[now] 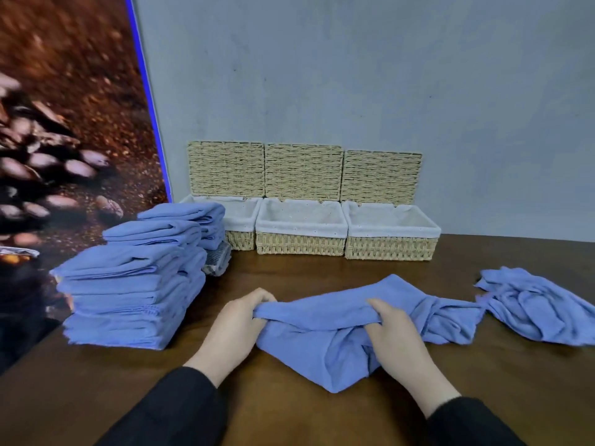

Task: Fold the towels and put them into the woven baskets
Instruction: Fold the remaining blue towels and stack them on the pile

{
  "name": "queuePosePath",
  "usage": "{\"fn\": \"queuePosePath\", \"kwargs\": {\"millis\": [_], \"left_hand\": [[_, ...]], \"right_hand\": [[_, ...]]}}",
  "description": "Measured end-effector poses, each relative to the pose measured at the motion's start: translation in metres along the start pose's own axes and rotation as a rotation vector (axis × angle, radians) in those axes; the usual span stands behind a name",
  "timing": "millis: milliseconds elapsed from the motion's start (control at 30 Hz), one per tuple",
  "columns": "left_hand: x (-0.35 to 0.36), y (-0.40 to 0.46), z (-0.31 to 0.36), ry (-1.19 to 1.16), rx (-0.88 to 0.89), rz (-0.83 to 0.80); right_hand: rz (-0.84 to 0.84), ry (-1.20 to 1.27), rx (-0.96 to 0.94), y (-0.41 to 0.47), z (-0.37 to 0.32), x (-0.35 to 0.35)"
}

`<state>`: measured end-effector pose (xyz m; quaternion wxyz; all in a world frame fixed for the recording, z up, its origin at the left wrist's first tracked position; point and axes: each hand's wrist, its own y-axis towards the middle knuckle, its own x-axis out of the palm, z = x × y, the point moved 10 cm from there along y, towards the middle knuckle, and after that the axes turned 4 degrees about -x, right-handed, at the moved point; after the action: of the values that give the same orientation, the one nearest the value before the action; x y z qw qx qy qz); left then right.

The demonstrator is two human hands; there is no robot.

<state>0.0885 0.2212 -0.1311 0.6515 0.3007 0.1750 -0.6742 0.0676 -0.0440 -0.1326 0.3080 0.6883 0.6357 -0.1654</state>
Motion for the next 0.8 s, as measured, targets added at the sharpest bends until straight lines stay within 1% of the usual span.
{"fn": "queuePosePath", "kwargs": {"millis": [67,133,167,200,267,333,400,467,533,600,667,733,767,800], "left_hand": [[-0.020,-0.016,0.001,-0.045,-0.022,0.079],[-0.053,-0.028,0.016,-0.018,-0.001,0.204],[-0.074,-0.032,0.030,0.009,0.036,0.274],[-0.097,-0.035,0.048,0.020,0.082,0.349],[-0.144,-0.037,0.086,0.009,0.154,0.475],[-0.183,-0.035,0.119,0.047,0.201,0.553],[-0.213,-0.027,0.139,0.033,0.220,0.586],[-0.242,-0.023,0.152,-0.104,0.233,0.640],[-0.268,-0.027,0.170,-0.225,0.292,0.724],[-0.285,-0.028,0.187,-0.317,0.348,0.767],[-0.295,-0.025,0.195,-0.451,0.376,0.777],[-0.291,-0.017,0.196,-0.617,0.368,0.719],[-0.283,-0.012,0.192,-0.647,0.342,0.686],[-0.272,-0.010,0.189,-0.622,0.300,0.657]], "right_hand": [[-0.118,0.013,-0.010,-0.011,-0.014,0.014],[-0.164,0.033,-0.022,-0.016,-0.032,0.008],[-0.135,0.052,-0.032,-0.016,-0.045,-0.004],[-0.068,0.085,-0.044,-0.014,-0.058,-0.023],[0.110,0.084,-0.078,-0.011,-0.087,-0.071],[0.250,0.011,-0.136,-0.008,-0.122,-0.116],[0.347,0.049,-0.161,-0.006,-0.152,-0.153],[0.413,0.207,-0.198,-0.006,-0.180,-0.185],[0.421,0.468,-0.265,-0.009,-0.212,-0.207],[0.427,0.627,-0.350,-0.013,-0.238,-0.223],[0.471,0.687,-0.414,-0.016,-0.250,-0.232],[0.492,0.693,-0.431,-0.015,-0.246,-0.232],[0.501,0.668,-0.419,-0.012,-0.239,-0.229],[0.520,0.622,-0.382,-0.011,-0.226,-0.225]]}}
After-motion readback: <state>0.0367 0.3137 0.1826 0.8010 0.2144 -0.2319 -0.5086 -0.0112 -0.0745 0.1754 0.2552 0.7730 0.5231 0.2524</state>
